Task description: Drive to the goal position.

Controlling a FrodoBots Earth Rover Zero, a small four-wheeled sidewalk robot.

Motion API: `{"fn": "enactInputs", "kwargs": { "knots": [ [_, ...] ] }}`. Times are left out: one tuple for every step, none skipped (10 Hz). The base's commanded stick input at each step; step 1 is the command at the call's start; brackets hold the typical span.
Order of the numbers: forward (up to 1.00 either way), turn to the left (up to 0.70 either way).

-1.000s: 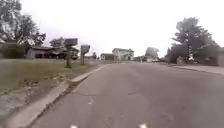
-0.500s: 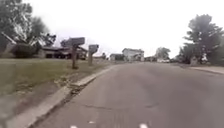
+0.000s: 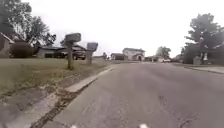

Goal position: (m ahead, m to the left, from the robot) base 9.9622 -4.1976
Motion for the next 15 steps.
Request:
{"fn": "enactInputs", "kwargs": {
  "knots": [
    [1.00, 0.00],
    [1.00, 0.00],
    [1.00, 0.00],
    [1.00, 0.00],
    [1.00, -0.03],
    [1.00, -0.17],
    [1.00, -0.33],
    [1.00, -0.40],
    [1.00, -0.34],
    [1.00, 0.00],
    [1.00, 0.00],
    [1.00, 0.00],
    [1.00, 0.00],
    [1.00, 0.00],
    [1.00, 0.00]
  ]
}}
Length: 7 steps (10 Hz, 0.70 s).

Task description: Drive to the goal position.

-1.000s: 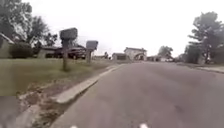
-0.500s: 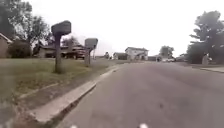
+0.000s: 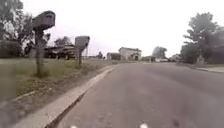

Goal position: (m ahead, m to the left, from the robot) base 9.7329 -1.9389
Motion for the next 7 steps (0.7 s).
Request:
{"fn": "enactInputs", "kwargs": {
  "knots": [
    [1.00, 0.00],
    [1.00, 0.00],
    [1.00, 0.00],
    [1.00, 0.00],
    [1.00, 0.00],
    [1.00, -0.02],
    [1.00, -0.14]
  ]
}}
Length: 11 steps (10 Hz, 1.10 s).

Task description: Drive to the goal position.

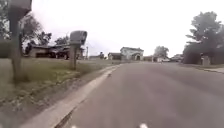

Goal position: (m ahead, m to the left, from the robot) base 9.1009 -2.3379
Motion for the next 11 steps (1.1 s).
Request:
{"fn": "enactInputs", "kwargs": {
  "knots": [
    [1.00, -0.30],
    [1.00, -0.40],
    [1.00, -0.35],
    [1.00, -0.22],
    [1.00, -0.08],
    [1.00, 0.00],
    [1.00, 0.00],
    [1.00, 0.00],
    [1.00, 0.00],
    [1.00, 0.00],
    [1.00, 0.00]
  ]
}}
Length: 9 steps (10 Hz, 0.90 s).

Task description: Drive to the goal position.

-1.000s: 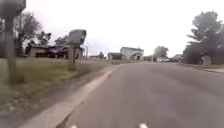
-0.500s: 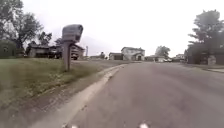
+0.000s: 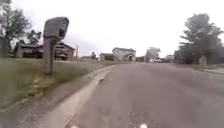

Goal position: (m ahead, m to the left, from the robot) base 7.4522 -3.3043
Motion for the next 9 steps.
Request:
{"fn": "enactInputs", "kwargs": {
  "knots": [
    [1.00, -0.04],
    [1.00, -0.35],
    [1.00, -0.40],
    [1.00, -0.40],
    [1.00, -0.31],
    [1.00, 0.00],
    [1.00, 0.00],
    [1.00, 0.00],
    [1.00, 0.00]
  ]
}}
